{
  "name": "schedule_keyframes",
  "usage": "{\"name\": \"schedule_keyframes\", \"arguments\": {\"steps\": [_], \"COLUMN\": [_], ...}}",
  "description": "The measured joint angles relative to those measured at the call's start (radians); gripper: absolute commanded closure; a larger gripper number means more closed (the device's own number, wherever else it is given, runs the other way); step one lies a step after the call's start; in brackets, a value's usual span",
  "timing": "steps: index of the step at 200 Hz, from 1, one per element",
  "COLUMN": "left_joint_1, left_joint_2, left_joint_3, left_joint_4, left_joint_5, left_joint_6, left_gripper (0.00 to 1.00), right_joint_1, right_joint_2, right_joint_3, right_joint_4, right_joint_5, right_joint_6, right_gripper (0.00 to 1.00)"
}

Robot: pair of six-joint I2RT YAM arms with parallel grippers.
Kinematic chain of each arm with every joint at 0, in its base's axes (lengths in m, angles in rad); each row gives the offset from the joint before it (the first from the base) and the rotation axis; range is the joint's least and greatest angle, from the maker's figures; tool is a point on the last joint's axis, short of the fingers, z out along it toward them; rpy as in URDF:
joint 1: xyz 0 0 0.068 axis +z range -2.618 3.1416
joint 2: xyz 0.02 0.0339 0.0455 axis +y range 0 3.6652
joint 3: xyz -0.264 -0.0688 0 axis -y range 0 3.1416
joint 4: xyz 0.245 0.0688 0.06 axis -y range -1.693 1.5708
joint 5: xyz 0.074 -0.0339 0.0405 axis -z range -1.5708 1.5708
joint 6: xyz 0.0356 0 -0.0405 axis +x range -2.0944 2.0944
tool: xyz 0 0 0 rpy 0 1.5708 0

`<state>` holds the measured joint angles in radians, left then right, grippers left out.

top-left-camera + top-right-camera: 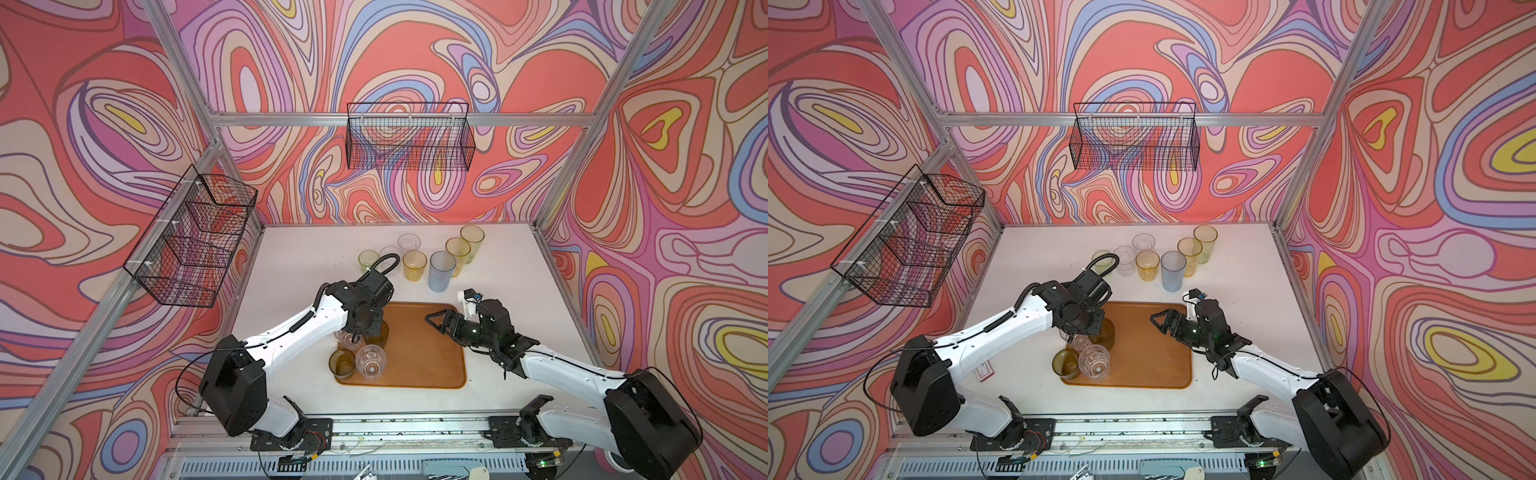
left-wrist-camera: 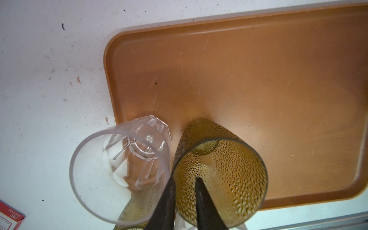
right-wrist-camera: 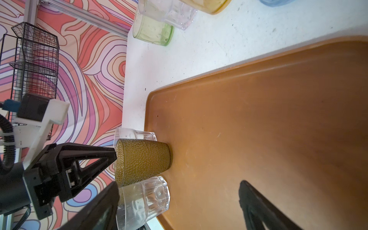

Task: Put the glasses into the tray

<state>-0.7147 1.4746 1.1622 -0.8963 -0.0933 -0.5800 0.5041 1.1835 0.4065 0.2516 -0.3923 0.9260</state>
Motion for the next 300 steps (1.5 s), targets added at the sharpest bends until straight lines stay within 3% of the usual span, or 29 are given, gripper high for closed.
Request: {"name": "schedule_keyframes", "arguments": {"steps": [25, 81, 130, 173, 231, 300], "left_joint_1": [0.0, 0.0, 0.046, 0.156, 0.233, 0.291], "left_joint_2": [-0.011, -0.053, -0.108, -0.187, -0.303, -0.402], "left_joint_3": [0.014, 0.02, -0.004, -0.095, -0.257, -0.386], "left_joint_4": [0.0, 0.043, 0.133, 0.228, 0.358, 0.476], "left_joint_5": [-0.024, -0.072, -0.065, -0.011, 0.038, 0.041], "left_joint_6": [0.002, 0.017, 0.045, 0.053, 0.041, 0.004], "left_gripper": [0.63, 0.25, 0.0, 0.0, 0.0, 0.0], "right_joint_1": [0.0, 0.0, 0.0, 0.0, 0.0, 0.022], "right_joint_2": [0.0, -0.027, -0.09, -0.127, -0.117, 0.142], "right_joint_3": [0.01, 0.101, 0.145, 0.196, 0.32, 0.552], "right_joint_4": [-0.035, -0.18, -0.286, -0.396, -0.516, -0.566], "right_joint_5": [0.006, 0.037, 0.068, 0.108, 0.159, 0.161], "right_joint_6": [-0.004, -0.036, -0.051, -0.062, -0.092, -0.125], "right_gripper": [0.03, 0.04, 0.04, 0.05, 0.05, 0.09]}}
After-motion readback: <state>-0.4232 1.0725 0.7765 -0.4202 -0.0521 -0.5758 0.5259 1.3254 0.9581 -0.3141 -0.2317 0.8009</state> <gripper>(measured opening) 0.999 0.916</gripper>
